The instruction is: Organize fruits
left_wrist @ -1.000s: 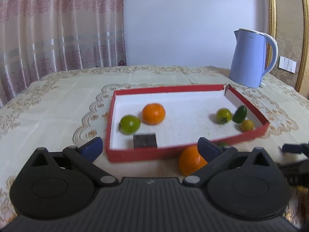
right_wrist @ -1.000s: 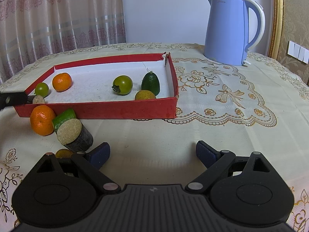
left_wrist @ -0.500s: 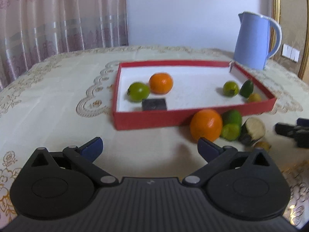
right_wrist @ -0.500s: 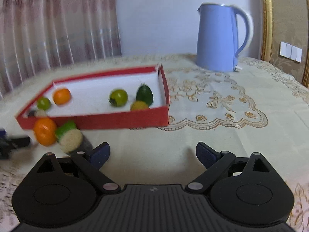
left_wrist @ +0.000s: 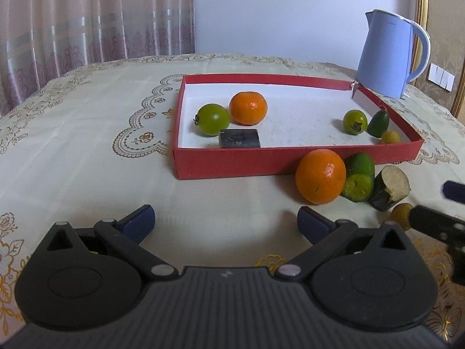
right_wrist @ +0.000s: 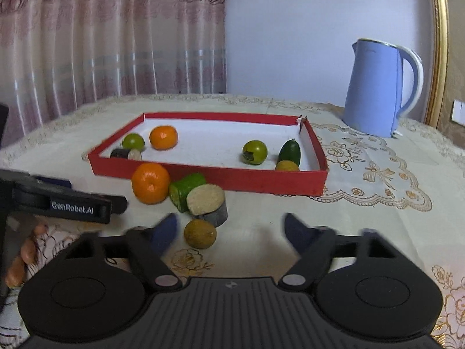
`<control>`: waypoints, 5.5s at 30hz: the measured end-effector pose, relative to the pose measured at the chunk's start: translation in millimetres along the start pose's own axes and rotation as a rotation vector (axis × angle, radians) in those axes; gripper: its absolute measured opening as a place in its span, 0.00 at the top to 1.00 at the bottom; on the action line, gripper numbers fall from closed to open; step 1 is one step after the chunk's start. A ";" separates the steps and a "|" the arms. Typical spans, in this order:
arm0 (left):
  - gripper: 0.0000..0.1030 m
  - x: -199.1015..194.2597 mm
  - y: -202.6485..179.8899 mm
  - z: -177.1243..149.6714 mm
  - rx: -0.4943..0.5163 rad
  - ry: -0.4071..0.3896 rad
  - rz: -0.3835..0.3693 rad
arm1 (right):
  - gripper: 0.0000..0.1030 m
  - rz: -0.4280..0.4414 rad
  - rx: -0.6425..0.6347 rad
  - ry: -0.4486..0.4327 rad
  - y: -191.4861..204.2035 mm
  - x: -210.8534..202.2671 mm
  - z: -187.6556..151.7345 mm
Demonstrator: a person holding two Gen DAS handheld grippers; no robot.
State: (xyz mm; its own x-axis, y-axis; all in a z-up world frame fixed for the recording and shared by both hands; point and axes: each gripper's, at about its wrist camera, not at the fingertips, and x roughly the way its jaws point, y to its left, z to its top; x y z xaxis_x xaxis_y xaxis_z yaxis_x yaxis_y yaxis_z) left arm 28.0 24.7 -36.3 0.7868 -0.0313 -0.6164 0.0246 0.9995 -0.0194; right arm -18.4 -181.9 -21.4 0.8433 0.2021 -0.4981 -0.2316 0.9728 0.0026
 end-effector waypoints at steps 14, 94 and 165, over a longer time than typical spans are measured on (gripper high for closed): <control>0.00 0.4 -0.1 -0.1 -0.001 0.000 0.000 | 0.56 0.084 0.026 0.062 11.0 16.2 -3.0; 0.00 1.4 -2.3 0.0 0.010 0.005 0.010 | 0.75 -0.054 -0.225 0.037 18.6 144.5 94.0; 0.00 13.7 -36.1 34.1 -0.207 0.053 -0.010 | 0.15 -0.092 0.246 0.073 -87.6 44.6 6.0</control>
State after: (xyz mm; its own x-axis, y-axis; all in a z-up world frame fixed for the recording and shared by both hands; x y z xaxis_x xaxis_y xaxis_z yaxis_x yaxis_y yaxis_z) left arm 58.9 -11.8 -17.2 0.7535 -0.0462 -0.6558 -0.0996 0.9780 -0.1833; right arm 42.4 -257.3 -38.6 0.8159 0.1117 -0.5674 -0.0236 0.9868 0.1604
